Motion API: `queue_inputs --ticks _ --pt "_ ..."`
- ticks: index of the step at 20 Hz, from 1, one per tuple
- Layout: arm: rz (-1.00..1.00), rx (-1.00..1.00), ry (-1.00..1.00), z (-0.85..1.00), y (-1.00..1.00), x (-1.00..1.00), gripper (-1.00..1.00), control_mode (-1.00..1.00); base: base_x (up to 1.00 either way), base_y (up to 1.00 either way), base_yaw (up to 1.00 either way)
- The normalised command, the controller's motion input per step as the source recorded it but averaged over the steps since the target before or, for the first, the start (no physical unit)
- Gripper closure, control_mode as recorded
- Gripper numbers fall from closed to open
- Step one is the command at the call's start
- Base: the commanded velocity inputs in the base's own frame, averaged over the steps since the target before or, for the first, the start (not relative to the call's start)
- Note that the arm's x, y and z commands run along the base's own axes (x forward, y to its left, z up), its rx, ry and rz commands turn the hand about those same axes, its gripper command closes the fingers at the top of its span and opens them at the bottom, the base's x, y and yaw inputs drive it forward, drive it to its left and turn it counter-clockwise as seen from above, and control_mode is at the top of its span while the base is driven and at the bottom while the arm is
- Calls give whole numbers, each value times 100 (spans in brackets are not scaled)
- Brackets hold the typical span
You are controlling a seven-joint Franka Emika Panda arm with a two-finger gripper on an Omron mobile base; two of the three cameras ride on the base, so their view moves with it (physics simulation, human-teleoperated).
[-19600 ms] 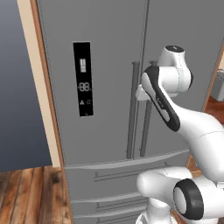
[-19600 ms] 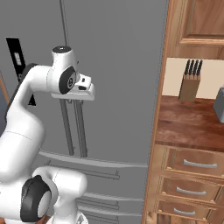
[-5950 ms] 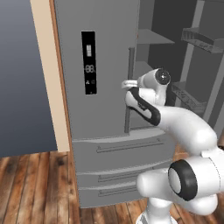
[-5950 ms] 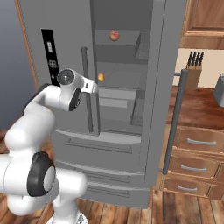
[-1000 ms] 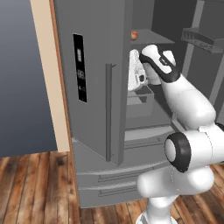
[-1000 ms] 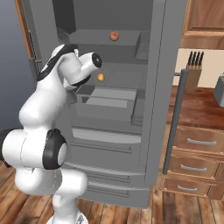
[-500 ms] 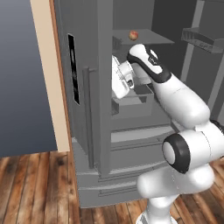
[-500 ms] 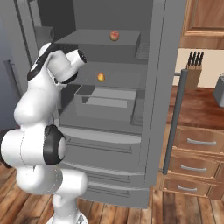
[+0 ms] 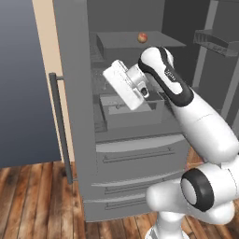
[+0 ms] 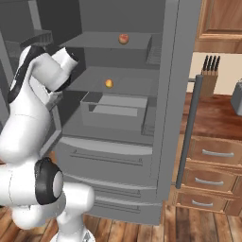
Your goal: Retrieve the peach and mango from the fridge and place them into the bowl on the dining table.
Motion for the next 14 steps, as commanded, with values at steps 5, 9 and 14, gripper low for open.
queue_inputs --ticks 5,9,14 --pt "-16 0 -17 9 -100 -55 -100 -100 0 0 0" --pt "-2 -13 -13 11 -88 -95 -100 -100 0 0 0" --pt "18 -46 -27 0 -88 -100 -100 -100 0 0 0"
